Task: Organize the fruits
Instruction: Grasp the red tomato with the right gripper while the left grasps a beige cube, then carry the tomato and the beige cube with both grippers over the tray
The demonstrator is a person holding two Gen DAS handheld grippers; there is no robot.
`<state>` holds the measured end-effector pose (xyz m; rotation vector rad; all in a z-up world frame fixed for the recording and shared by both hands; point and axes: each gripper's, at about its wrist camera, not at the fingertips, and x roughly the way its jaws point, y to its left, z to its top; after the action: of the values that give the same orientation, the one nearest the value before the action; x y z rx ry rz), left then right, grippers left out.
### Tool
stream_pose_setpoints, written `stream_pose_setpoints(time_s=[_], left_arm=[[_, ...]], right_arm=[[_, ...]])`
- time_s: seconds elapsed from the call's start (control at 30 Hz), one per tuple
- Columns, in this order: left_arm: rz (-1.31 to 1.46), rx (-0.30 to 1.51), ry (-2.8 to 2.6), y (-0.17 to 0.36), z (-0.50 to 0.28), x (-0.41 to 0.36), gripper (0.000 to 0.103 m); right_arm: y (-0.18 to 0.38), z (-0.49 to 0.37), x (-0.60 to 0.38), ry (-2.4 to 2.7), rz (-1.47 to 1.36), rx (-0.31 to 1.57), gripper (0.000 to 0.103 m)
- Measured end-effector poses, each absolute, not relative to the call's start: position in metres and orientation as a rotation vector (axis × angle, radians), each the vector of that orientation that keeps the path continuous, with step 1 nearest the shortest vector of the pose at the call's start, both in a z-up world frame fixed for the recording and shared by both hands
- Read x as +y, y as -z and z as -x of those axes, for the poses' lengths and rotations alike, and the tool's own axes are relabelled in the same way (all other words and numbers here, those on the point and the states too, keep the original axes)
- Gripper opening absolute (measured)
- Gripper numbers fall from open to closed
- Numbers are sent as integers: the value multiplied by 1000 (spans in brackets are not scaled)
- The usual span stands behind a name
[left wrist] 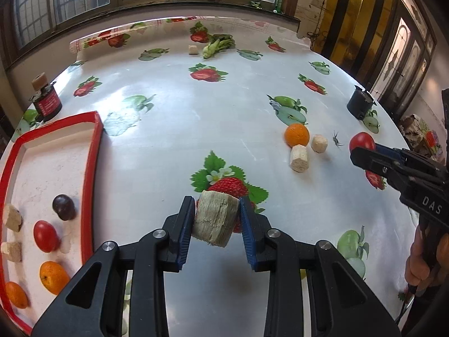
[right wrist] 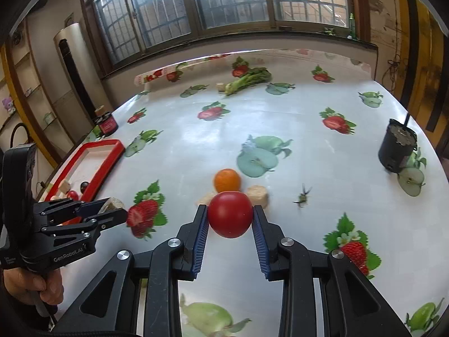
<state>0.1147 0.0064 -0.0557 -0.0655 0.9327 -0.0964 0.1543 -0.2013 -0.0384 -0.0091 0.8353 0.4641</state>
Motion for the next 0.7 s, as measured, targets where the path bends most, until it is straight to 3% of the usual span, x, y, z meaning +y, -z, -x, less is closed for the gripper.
stream_pose_setpoints(time_s=[0.7], left_arm=[[119, 864, -33, 31, -88, 75, 29]], right_arm=[[29, -127, -105, -657, 88, 828, 32]])
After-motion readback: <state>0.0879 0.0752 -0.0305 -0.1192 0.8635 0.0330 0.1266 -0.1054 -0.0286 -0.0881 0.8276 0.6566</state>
